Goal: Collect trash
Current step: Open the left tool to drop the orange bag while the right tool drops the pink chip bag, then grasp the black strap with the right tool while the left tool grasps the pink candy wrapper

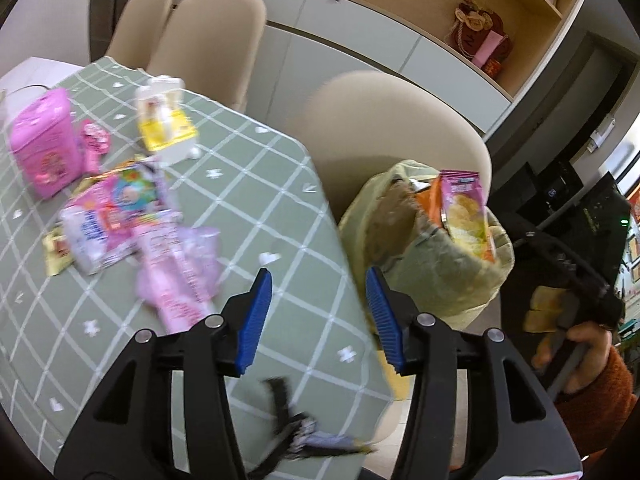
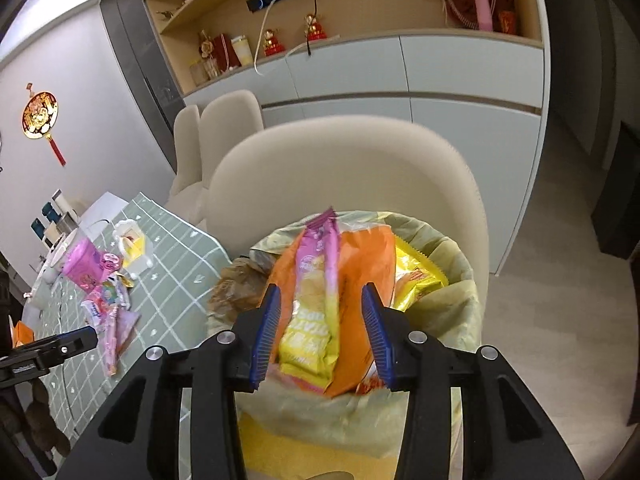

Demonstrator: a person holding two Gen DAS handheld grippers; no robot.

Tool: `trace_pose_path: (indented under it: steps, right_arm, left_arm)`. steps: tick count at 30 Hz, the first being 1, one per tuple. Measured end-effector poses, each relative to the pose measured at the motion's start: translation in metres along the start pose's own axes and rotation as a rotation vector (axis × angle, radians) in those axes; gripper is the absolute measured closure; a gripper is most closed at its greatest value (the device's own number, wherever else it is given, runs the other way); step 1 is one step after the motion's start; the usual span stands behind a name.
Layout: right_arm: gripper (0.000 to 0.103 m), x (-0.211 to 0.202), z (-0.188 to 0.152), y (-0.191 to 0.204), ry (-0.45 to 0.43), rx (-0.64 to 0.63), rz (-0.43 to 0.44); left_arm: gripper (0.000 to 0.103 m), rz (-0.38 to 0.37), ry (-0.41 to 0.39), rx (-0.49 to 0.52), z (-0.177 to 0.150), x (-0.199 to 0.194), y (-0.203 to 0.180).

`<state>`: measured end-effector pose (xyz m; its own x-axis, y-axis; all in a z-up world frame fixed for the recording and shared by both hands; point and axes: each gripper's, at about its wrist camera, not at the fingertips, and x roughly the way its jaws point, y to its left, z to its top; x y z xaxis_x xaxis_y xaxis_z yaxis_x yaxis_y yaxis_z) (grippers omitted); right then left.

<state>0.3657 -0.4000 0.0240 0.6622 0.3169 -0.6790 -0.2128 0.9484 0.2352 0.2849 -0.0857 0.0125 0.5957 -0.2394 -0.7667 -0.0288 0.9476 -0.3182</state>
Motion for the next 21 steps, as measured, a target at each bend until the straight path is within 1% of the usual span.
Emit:
trace_pose_path:
  steps: [4, 7, 12, 16, 21]
  right_arm:
    - [0.063, -0.018, -0.011, 0.021, -0.018, -0.028, -0.009]
    - [0.063, -0.022, -0.024, 0.038, -0.005, -0.029, -0.003]
    - [0.063, -0.012, -0.068, 0.084, 0.094, -0.061, 0.047]
    - [0.063, -0.002, -0.111, 0.129, 0.185, -0.072, 0.115]
    - [0.063, 0.003, -0.146, 0.169, 0.218, -0.044, 0.136]
  left_arm:
    - [0.056, 0.030, -0.017, -0.019, -0.010, -0.014, 0.029]
    - [0.056, 0.060, -0.006, -0.011, -0.019, -0.016, 0.054]
    - [0.056, 0.091, 0.005, -0.035, -0.031, -0.021, 0.092]
    - [0.056, 0.087, 0.003, -0.072, -0.039, -0.028, 0.119]
    - [0.056, 0.068, -0.007, -0.054, -0.043, -0.035, 0.130]
